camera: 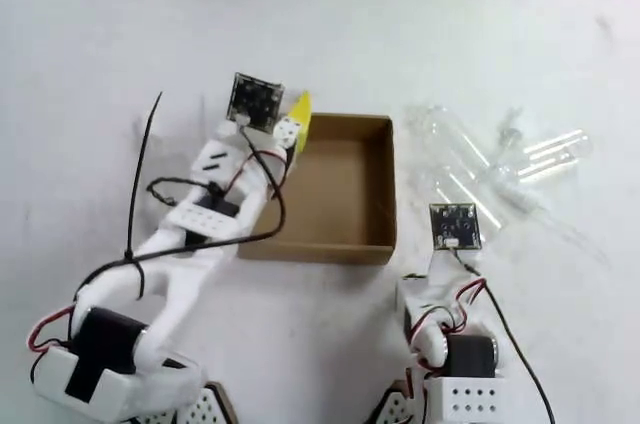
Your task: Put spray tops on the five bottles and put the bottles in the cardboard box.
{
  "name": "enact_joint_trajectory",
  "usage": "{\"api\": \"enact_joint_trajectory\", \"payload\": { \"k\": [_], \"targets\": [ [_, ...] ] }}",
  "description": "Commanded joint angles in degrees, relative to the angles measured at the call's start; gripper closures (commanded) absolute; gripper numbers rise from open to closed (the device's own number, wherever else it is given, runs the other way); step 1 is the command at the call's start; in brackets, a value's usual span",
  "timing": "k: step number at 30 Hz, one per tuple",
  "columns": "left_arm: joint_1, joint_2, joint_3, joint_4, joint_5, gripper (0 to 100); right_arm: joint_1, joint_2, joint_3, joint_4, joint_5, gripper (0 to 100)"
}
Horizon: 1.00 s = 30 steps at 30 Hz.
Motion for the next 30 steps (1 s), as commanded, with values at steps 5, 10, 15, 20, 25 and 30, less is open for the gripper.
{"api": "enact_joint_trajectory", "payload": {
  "k": [5, 10, 15, 20, 25, 30],
  "targets": [
    [0.22, -1.63, -9.67, 14.86, 6.86, 85, -0.4, -0.57, 0.53, 0.31, 0.35, 98.3],
    [0.31, -11.74, -10.29, 25.85, 7.21, 84, -0.4, -0.57, 0.53, 0.31, 0.35, 98.3],
    [-0.04, -22.64, -10.73, 30.15, 7.3, 78, -0.4, -0.57, 0.53, 0.31, 0.35, 98.3],
    [-0.84, -33.19, -11.16, 35.96, 0.53, 78, -0.4, -0.57, 0.53, 0.31, 0.35, 98.3],
    [-6.9, -37.85, -18.64, 54.68, -6.33, 80, -0.4, -0.57, 0.53, 0.31, 0.35, 98.3],
    [-17.19, -34.77, -31.47, 74.37, -11.78, 82, -0.4, -0.57, 0.53, 0.31, 0.35, 98.3]
  ]
}}
